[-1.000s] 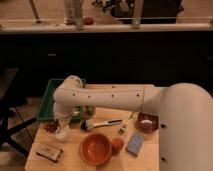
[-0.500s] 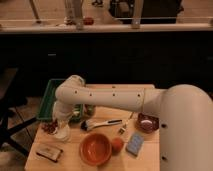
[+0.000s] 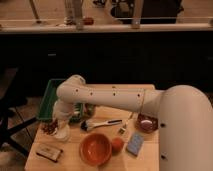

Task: Place grapes in paper cup

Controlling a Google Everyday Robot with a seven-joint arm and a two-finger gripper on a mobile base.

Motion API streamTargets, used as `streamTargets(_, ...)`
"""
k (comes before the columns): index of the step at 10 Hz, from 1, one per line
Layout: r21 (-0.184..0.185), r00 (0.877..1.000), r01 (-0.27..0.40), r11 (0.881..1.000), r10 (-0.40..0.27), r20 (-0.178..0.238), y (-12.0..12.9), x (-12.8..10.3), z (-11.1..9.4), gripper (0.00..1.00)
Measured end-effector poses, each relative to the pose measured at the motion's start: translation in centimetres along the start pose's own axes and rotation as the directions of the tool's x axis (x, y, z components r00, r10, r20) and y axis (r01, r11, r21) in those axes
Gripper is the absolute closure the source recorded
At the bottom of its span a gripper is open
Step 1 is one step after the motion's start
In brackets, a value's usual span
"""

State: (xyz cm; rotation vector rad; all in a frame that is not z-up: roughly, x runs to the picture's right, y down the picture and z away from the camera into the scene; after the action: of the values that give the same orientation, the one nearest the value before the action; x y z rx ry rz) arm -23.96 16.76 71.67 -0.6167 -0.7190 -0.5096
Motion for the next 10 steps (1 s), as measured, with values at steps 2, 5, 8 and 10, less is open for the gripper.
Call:
streamTargets(2,-0.009,1.000,0.000,1.000,0.000,0.011,0.11,-0.14,0.26,1.00)
streamTargets(5,-0.016,1.000,-0.002,1.000,0.002,0.019,0.29,-0.26,0.44,1.00)
streamTargets(8,-0.018,1.000,-0.002,1.000,0.002,0.019,0.52,-0.45,0.45,1.00)
streamTargets(10,-0.017,1.000,-0.003,1.000,0.003,0.017,0.65,-0.53,0.37,1.00)
